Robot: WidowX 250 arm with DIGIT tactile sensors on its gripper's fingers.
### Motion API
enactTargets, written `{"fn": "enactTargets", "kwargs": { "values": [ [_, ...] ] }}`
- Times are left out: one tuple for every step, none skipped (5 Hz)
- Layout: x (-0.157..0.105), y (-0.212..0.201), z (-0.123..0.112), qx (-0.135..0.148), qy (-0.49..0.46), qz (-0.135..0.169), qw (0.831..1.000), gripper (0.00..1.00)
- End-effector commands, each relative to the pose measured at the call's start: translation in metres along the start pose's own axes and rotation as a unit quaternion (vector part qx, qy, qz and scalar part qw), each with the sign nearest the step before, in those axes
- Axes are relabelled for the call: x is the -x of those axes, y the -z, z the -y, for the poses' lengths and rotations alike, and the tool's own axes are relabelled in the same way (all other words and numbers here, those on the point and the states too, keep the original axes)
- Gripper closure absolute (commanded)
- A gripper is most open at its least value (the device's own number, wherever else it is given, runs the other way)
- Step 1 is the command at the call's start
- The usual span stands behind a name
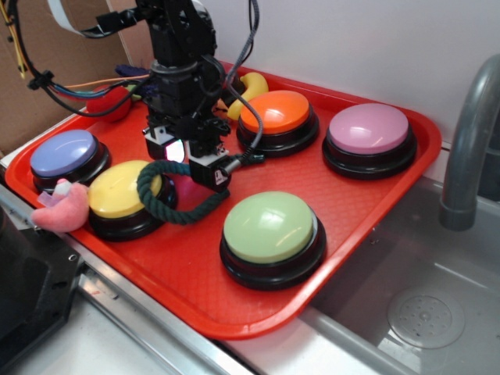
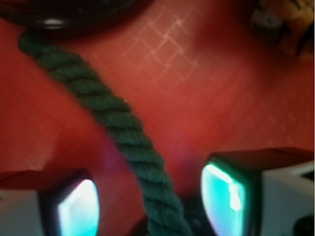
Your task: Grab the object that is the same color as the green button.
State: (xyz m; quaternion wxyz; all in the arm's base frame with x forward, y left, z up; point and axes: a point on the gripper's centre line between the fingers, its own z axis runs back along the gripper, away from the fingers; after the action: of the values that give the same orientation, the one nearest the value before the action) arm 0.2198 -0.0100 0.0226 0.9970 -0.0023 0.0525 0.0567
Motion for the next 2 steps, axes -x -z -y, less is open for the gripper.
{"fn": "enactTargets", "kwargs": {
  "values": [
    [-0.004, 0.002, -0.007, 0.019, -0.002, 0.002, 1.0, 1.0],
    [-0.007, -0.008, -0.007, 0.016, 0.002, 0.008, 1.0, 1.0]
  ]
}}
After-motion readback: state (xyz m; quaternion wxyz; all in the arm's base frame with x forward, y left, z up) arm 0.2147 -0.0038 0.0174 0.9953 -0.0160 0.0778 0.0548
